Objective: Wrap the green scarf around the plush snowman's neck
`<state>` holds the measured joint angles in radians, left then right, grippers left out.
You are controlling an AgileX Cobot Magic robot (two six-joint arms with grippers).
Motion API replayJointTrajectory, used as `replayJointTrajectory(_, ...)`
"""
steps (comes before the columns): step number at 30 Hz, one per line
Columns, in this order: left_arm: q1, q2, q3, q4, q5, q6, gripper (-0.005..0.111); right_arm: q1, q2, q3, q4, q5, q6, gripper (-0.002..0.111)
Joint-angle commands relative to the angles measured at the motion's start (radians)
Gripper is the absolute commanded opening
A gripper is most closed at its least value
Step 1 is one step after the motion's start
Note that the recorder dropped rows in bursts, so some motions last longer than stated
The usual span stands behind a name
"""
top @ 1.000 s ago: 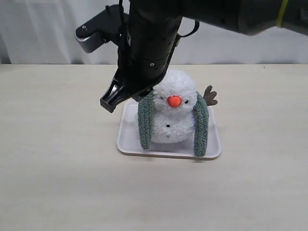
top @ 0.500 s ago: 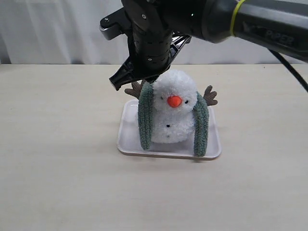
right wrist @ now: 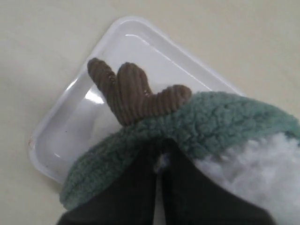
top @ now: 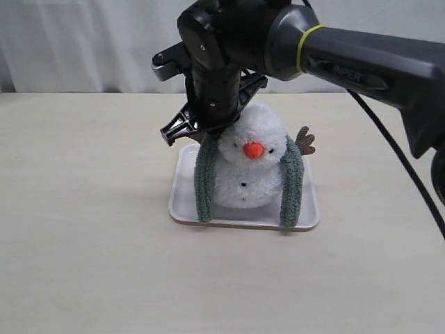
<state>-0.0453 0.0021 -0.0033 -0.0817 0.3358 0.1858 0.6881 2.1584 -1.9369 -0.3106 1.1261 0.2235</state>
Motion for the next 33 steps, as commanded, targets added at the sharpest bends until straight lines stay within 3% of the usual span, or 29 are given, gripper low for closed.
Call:
replayJointTrajectory(1,0.003,-0.002,0.003,-0.003,-0.013,-0.005,0.0,-0.002,0.027,-0.005,0.063,0.017,-0.06,0.004)
replayJointTrajectory(14,0.003,-0.002,0.003,0.001,-0.013,-0.005,0.0,0.0,-0.065,-0.005,0.052,-0.008,-0.113,0.004)
replayJointTrajectory(18,0.003,-0.002,0.003,0.001,-0.013,-0.005,0.0,-0.002,-0.096,-0.005,-0.104,-0.09,0.035,0.004)
replayJointTrajectory(33,0.003,-0.002,0.003,-0.001,-0.013,-0.005,0.0,-0.048,0.059,-0.005,-0.061,-0.079,0.05,0.004)
